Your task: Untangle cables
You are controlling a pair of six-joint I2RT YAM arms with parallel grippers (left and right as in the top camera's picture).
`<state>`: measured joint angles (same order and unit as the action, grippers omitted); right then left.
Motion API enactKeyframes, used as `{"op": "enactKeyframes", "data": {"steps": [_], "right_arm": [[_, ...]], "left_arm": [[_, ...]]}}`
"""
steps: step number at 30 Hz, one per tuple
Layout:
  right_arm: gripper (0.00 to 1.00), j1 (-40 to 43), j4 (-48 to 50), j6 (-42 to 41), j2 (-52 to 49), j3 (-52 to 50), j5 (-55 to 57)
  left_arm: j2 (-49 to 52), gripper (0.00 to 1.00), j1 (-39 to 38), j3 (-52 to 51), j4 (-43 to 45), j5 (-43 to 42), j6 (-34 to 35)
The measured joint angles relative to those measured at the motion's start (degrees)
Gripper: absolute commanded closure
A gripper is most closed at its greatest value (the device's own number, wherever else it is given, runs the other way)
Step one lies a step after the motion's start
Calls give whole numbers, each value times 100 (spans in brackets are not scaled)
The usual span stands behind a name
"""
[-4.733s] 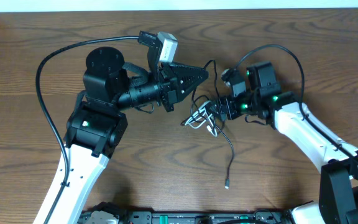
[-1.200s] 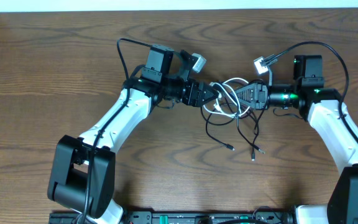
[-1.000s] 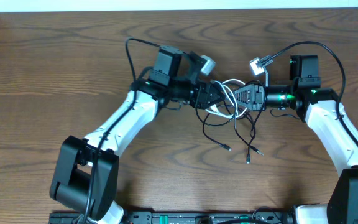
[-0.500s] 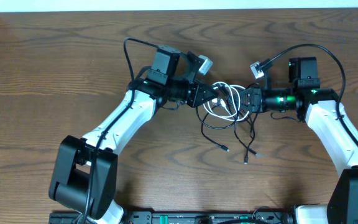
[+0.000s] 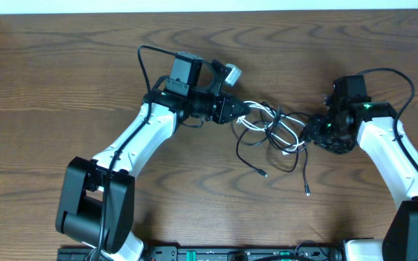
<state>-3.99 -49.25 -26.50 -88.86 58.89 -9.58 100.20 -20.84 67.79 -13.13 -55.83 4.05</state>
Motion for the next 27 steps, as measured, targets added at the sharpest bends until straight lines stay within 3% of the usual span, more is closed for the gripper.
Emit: {"op": "enactKeyframes", "data": {"steps": [5,7,8,16,27], "right_arm": [[36,-9,-24,-210,2,2,420],[18,-11,-28,-284,2,2,518],[2,-11,-42,-286,2,2,586],[1,4,-278,-439,11,24,1049],[1,282,-369,-474,13,26,1537]], "left_arm": [[0,92,0,0,0,-46,24],[0,93,0,0,0,-63,42],[0,92,2,0,0,-68,42],[-229,92,356,0,-120,-111,46],[-1578,92,2194,0,-625,-122,59]]}}
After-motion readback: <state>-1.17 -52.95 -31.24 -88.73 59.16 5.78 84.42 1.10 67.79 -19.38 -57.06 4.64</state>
